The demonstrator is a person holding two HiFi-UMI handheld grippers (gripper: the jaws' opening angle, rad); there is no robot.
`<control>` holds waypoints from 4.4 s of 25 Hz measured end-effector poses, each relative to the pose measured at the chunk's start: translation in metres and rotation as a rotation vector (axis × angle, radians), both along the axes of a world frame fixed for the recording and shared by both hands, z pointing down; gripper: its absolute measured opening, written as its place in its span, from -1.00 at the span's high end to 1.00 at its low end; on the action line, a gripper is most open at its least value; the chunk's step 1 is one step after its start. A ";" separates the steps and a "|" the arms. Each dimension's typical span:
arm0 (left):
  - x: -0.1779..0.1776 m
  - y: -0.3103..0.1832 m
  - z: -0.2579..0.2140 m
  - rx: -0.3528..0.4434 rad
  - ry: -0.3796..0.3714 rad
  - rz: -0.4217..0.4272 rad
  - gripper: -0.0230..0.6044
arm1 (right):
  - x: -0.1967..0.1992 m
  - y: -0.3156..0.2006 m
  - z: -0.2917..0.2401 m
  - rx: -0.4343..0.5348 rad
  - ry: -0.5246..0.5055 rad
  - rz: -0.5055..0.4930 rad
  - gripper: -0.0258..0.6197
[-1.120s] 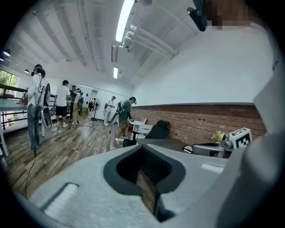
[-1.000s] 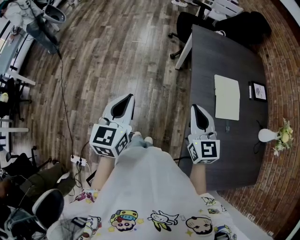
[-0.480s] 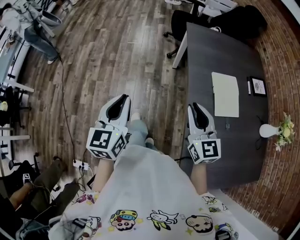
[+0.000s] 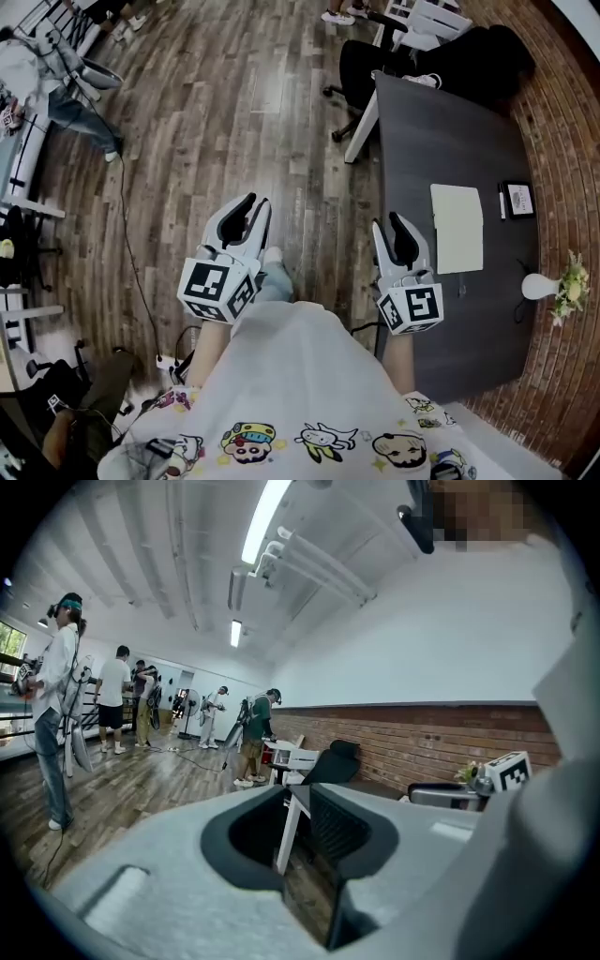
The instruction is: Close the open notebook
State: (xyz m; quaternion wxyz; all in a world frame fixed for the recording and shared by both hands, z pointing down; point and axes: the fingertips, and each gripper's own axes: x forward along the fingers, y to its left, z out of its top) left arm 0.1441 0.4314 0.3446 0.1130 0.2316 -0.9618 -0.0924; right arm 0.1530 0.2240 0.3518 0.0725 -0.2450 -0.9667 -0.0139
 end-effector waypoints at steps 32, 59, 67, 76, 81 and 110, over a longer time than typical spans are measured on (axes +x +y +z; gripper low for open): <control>-0.233 -0.103 0.031 -0.035 0.081 0.463 0.60 | -0.146 -0.105 0.039 -0.037 0.109 0.488 0.38; -0.251 -0.536 0.001 -0.058 0.028 1.369 0.60 | -0.042 -0.371 0.015 -0.170 0.017 1.357 0.37; -0.227 -0.581 0.007 -0.073 0.067 1.627 0.60 | -0.007 -0.365 0.019 -0.218 0.039 1.634 0.37; -0.204 -0.592 0.028 -0.113 0.116 1.736 0.60 | 0.000 -0.351 0.032 -0.282 0.039 1.711 0.37; -0.196 -0.591 0.034 -0.122 0.135 1.758 0.60 | 0.001 -0.347 0.036 -0.297 0.049 1.717 0.37; -0.183 -0.570 0.251 -0.481 0.692 1.556 0.60 | 0.002 -0.321 0.201 -1.072 -0.030 1.748 0.37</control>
